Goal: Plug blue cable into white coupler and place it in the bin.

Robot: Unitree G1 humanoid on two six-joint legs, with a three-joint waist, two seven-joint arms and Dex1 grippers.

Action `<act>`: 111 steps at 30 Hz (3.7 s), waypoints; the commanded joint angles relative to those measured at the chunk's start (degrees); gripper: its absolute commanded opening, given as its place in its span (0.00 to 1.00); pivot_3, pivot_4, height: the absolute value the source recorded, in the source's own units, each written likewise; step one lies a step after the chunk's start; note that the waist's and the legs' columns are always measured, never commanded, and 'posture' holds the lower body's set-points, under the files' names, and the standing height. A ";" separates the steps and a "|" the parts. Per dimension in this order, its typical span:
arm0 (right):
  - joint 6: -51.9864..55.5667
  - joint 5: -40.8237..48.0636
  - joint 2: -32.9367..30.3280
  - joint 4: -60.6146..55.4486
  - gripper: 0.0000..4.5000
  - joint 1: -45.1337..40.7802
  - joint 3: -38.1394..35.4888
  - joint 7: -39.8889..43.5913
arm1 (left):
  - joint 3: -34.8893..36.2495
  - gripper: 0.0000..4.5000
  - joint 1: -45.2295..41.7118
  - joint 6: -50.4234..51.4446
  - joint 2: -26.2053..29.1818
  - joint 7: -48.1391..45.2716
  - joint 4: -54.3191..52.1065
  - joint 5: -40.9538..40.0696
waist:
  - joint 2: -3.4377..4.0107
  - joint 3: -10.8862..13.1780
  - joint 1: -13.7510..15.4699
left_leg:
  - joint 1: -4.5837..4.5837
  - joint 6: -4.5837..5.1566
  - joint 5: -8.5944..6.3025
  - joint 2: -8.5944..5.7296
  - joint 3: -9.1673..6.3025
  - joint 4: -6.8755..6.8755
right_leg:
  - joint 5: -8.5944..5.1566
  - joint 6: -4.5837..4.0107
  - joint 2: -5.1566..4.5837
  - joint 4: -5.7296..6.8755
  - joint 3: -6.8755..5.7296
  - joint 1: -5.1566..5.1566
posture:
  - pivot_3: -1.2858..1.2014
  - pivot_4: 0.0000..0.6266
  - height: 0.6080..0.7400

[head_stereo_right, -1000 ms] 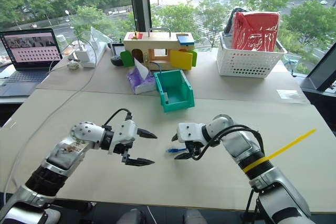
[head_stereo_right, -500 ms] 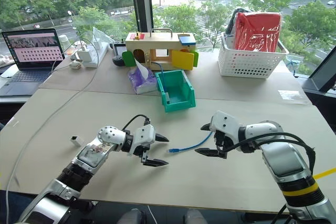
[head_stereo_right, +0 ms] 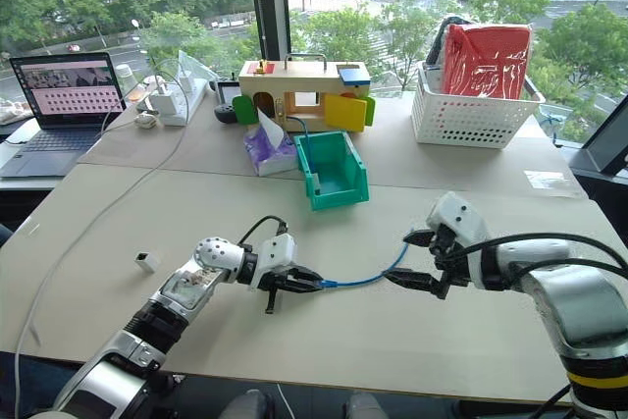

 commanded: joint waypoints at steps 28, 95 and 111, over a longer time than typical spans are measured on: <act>1.57 64.10 55.10 -4.32 1.00 13.63 -10.24 -82.06 | 3.44 0.02 4.09 6.97 -11.87 8.29 -12.69 -6.44 | 0.44 -0.17 -3.08 | -0.15 -0.11 0.14 -0.46 -0.71 -0.15 | -0.40 0.45 -0.11 0.16 0.01 0.06 | 0.52 0.24 1.00; -26.85 64.16 30.06 3.93 0.00 11.74 10.60 -75.54 | 28.11 0.99 7.52 20.95 2.92 19.61 -37.01 -22.28 | 0.42 -0.15 -2.80 | -0.30 -0.09 0.15 -0.45 -0.77 -0.14 | -0.41 0.42 -0.10 0.00 0.00 0.03 | 0.52 0.24 1.00; -18.36 65.18 30.47 13.27 0.00 4.19 12.96 -70.18 | 59.90 0.99 41.31 17.65 7.44 24.25 -42.81 -30.64 | 0.33 -0.09 -2.91 | -0.29 -0.09 0.15 -0.37 -0.72 -0.15 | -0.30 0.08 -0.12 0.01 -0.07 -0.01 | 0.52 0.24 1.00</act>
